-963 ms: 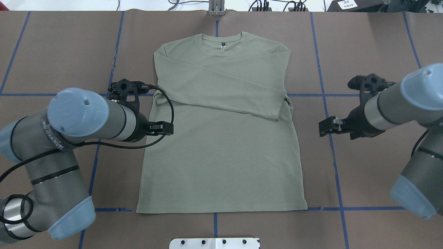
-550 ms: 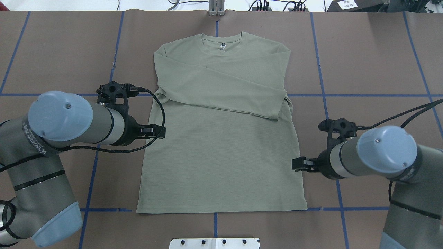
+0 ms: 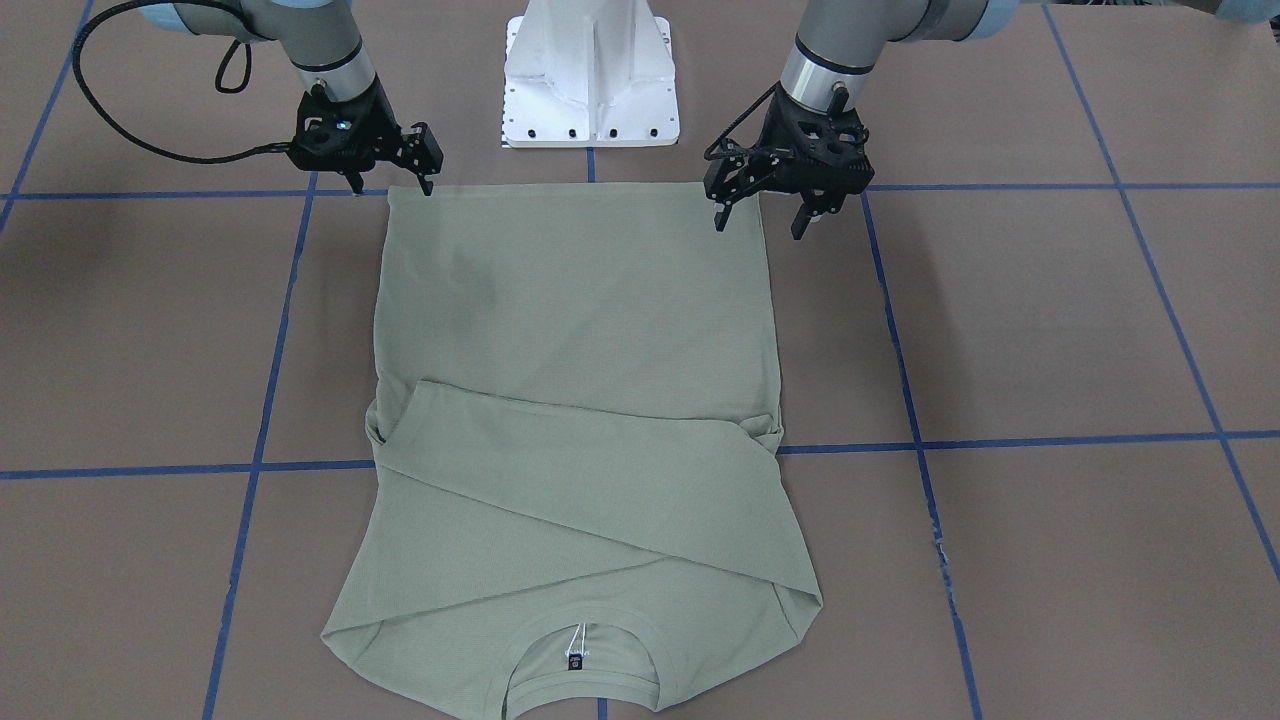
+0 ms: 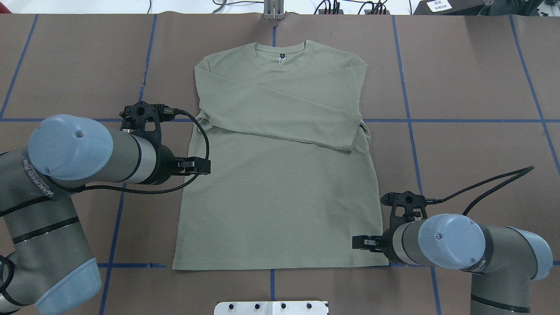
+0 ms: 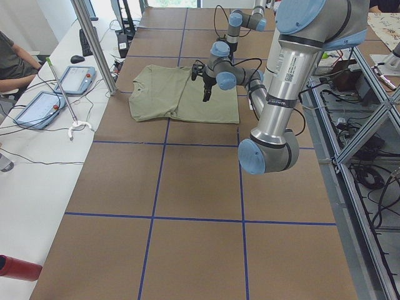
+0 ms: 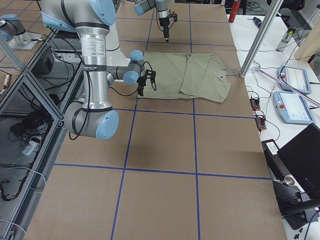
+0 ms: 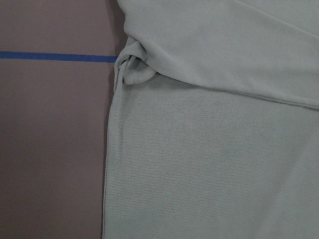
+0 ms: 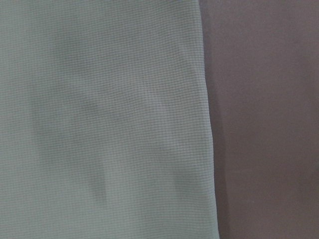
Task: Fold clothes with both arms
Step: 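Move the right gripper to the shirt hem corner nearest the robot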
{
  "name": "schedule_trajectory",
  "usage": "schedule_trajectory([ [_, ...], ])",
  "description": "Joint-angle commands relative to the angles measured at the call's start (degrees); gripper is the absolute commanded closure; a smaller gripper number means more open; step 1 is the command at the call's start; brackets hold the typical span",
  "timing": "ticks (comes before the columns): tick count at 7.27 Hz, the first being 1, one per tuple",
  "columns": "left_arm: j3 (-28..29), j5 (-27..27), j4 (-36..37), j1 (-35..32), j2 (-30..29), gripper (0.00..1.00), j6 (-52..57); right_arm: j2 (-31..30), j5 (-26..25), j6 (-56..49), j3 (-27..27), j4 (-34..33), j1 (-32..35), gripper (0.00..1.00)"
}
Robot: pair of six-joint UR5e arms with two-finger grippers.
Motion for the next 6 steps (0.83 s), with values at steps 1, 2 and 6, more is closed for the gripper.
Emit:
schedule_trajectory([
  [1,-0.31,0.13,0.00,0.02,-0.40,0.01,-0.21,-0.18,-0.36,0.16,-1.90,1.98,-0.09,0.00],
  [2,-0.92,0.13,0.00,0.02,-0.31,0.01,-0.29,-0.79,-0.01,0.25,-1.64,1.90,-0.18,0.00],
  [6,-1.10,0.05,0.00,0.19,-0.49,0.01,-0.29,-1.06,2.27,1.13,-0.76,1.46,-0.53,0.02],
])
